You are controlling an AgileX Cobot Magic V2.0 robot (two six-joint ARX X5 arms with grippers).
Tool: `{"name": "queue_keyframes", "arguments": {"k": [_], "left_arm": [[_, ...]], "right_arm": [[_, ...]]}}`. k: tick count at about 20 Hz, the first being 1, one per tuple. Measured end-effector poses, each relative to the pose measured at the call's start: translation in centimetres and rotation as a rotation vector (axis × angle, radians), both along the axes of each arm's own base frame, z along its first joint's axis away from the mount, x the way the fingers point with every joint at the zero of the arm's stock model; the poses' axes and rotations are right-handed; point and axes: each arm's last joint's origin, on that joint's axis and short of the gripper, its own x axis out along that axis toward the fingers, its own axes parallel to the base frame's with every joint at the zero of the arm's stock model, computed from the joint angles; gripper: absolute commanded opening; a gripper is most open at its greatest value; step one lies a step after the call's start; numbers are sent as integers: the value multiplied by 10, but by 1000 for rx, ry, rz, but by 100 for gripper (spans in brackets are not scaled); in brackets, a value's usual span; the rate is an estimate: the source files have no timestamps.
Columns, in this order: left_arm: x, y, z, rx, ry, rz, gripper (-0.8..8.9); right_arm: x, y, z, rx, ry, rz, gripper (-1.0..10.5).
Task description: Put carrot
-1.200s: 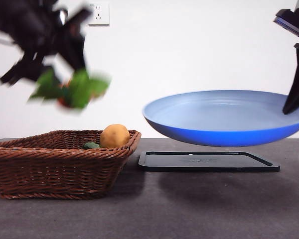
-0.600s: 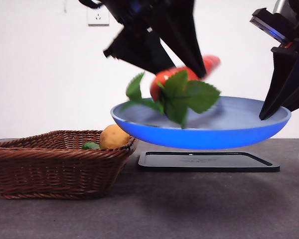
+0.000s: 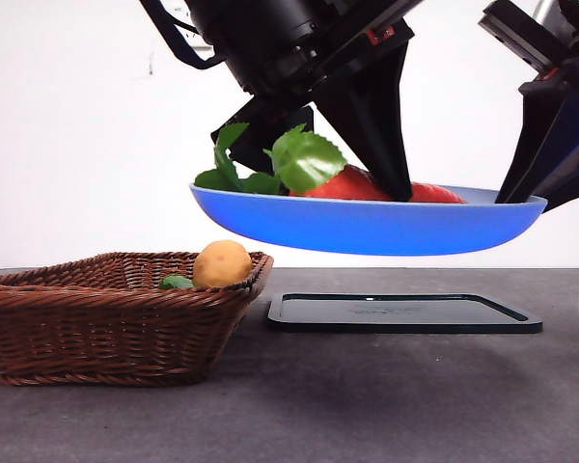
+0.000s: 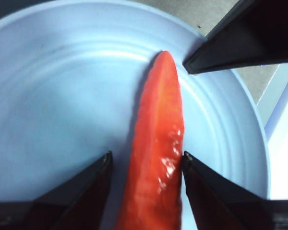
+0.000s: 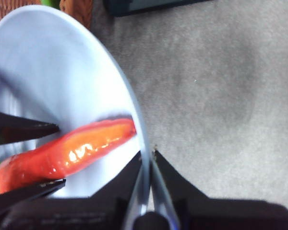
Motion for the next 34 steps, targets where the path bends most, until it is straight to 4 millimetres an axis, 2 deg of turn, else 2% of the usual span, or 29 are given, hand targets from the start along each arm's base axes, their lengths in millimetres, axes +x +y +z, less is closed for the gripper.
{"name": "queue_keyframes", "arguments": {"k": [3,6,10,12,14,18,21,24,29,34], "left_arm": [[-4,8,12,-14,-13,5,259],[-10,26,45,-66,-64,21,259],[-18,52,104,-107,-196,80,259],[-26,64,129,-104,-261,101,259],[-33,74,143,-99,-294,118,259],[-37,79,148,-89,-293,118,259],[-37,79,146,-76,-284,117,259],[-37,79,146,-76,-284,117,259],[-37,79,146,-76,-284,117,259],[-37,79,147,-70,-296,105,258]], "right_arm": [[2,-6,1,-20,14,-57,3],[20,-16,15,-61,9,-137,3],[65,-28,30,-83,-11,-184,3],[95,-32,26,-98,8,-196,3],[126,-33,19,-108,33,-205,3],[179,-27,-8,-124,92,-196,3],[202,-24,-34,-136,145,-193,3],[208,-24,-51,-144,187,-190,19],[209,-23,-50,-145,168,-180,219],[206,-26,-48,-145,193,-173,219]]}}
